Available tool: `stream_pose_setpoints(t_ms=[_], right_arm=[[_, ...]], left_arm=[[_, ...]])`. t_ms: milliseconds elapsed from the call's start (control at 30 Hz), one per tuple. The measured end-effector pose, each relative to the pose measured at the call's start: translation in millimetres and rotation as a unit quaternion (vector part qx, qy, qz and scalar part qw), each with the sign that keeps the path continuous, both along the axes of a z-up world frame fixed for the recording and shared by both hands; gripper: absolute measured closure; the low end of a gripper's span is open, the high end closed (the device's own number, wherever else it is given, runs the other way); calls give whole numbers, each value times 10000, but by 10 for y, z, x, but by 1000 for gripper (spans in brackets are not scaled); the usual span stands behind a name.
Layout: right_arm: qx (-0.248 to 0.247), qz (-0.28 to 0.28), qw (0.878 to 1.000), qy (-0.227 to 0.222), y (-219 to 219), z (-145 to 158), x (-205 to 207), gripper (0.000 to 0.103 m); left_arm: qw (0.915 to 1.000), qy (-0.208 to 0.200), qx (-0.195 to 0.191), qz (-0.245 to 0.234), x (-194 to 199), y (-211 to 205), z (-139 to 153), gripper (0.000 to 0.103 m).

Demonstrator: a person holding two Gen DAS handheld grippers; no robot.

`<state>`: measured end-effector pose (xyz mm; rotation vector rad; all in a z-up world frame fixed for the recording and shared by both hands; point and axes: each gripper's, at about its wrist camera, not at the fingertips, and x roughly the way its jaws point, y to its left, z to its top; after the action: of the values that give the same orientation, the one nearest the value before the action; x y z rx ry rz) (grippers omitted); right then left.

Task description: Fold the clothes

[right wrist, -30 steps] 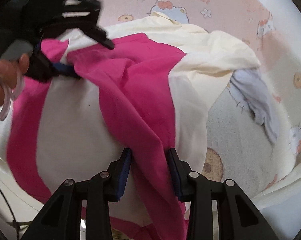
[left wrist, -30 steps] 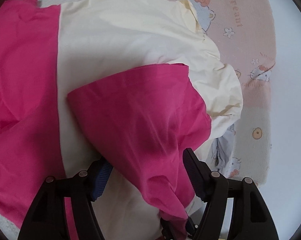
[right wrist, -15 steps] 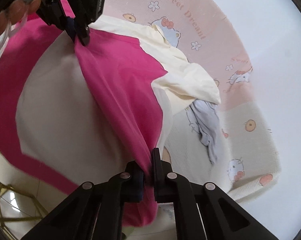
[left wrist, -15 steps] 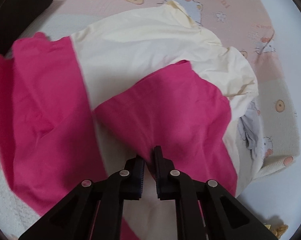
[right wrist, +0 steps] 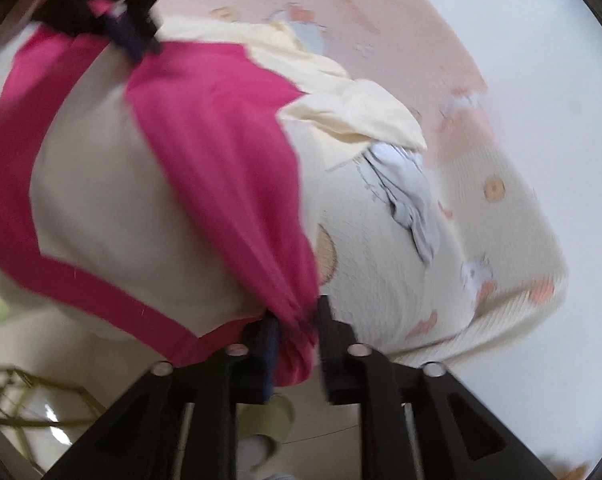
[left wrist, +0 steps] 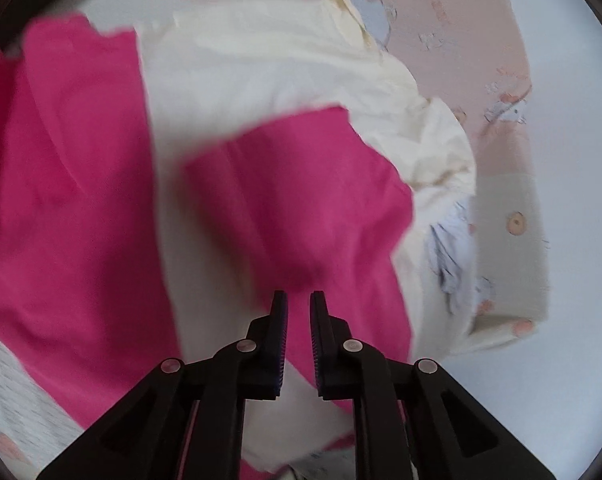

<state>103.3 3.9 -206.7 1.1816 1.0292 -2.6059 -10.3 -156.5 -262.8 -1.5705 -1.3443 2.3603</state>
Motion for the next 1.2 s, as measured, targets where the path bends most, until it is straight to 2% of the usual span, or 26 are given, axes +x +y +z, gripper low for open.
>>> stream_pose_setpoints(t_ms=[33, 133, 300, 433, 567, 600, 633, 667, 767, 833, 900, 1000, 1100, 1200], right_arm=[[-129, -121, 9998, -71, 44, 5, 5, 65], [-405, -311, 9983, -269, 180, -36, 33, 64], [-453, -224, 9974, -521, 283, -186, 20, 64], [-581, -111, 9976, -356, 247, -149, -10, 64], [-489, 18, 9984, -269, 202, -163, -18, 65], [-480, 13, 9984, -286, 198, -173, -33, 71], [-493, -7, 9983, -309, 201, -179, -51, 89], [-513, -26, 9981, -340, 212, -179, -76, 97], [-599, -256, 9975, -262, 286, -115, -92, 97], [-667, -530, 9962, -193, 374, -56, -99, 97], [-809, -800, 9930, -309, 494, -44, -158, 97], [-885, -1027, 9897, -461, 583, -68, -209, 97], [-856, -1087, 9885, -618, 602, -120, -242, 97], [-946, -1074, 9860, -861, 596, -186, -208, 97]], left_arm=[[9998, -63, 149, -74, 7, 33, -33, 94], [9994, -160, 223, -211, 15, 126, -76, 93], [9981, -307, 379, -366, 46, 247, -158, 93], [9978, -385, 408, -359, 16, 291, -184, 93], [9976, -394, 526, -239, 0, 286, -209, 93], [9976, -384, 535, -223, 0, 280, -210, 93], [9977, -349, 542, -198, -2, 280, -207, 93], [9981, -258, 544, -156, -11, 291, -197, 93], [9985, 103, 538, 0, -8, 313, -128, 93], [9985, 392, 356, -122, -30, 374, 5, 93], [9972, 679, 145, -289, -58, 450, 144, 93], [9921, 1002, -152, -744, -137, 672, 341, 93], [9904, 862, -229, -1060, -179, 787, 345, 93], [9916, 679, -210, -1077, -135, 779, 259, 93]])
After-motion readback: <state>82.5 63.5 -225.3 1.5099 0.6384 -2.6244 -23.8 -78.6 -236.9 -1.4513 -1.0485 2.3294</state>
